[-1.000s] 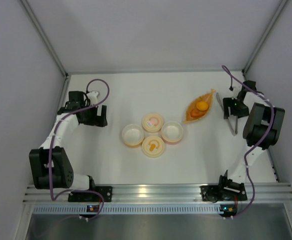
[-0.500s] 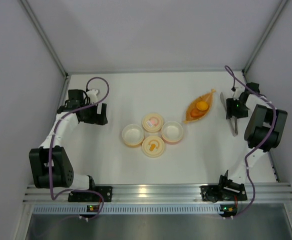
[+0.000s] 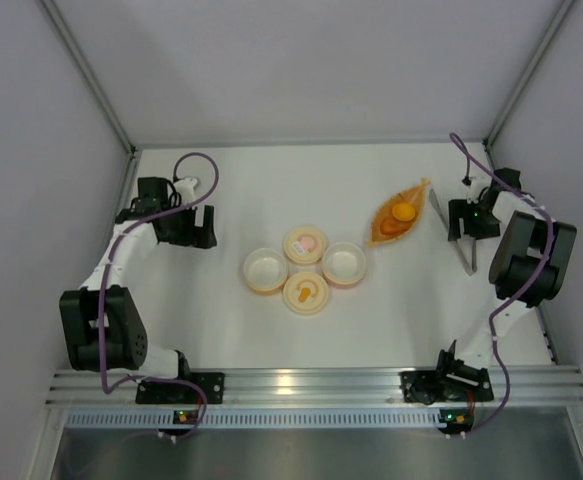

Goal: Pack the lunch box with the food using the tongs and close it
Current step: Pick up the clamp at the center of the board.

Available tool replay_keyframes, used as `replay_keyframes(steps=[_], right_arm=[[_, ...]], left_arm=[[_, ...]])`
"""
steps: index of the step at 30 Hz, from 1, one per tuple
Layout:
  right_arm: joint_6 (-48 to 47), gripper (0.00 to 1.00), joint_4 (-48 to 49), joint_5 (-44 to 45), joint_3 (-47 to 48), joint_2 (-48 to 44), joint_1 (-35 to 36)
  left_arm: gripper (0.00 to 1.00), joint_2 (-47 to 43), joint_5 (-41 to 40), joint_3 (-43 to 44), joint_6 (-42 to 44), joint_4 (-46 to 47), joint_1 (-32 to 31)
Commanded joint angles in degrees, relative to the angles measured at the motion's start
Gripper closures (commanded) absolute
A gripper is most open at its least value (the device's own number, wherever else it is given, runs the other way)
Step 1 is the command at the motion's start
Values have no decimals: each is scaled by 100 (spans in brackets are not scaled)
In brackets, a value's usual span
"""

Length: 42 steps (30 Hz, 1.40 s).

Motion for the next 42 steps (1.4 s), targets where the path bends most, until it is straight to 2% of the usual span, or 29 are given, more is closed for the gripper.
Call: replay_keyframes(steps=[1,7,12,32,34,39,42], right_arm=[[-98,24,85,-18,-19,321,-86],[-159,21,51,8,-63,444,-86],[-177,14,-125,25,-36,505,-113],[-194,20,-1118,447,675,1006,-69],[-177,22,-1119,491,684,1006,-60],[-247,50,-1031,194,527,822,-51],[-300,57,-996,-175,395,471,-60]], left_arm=[[2,-62,59,234,46,121,5],[2,-36,103,216,-24,121,5],[2,-45,112,216,-16,112,5],[2,-28,42,269,37,130,5],[2,-10,50,260,28,130,5],[2,52,94,278,11,165,5],[2,69,103,304,28,139,5]])
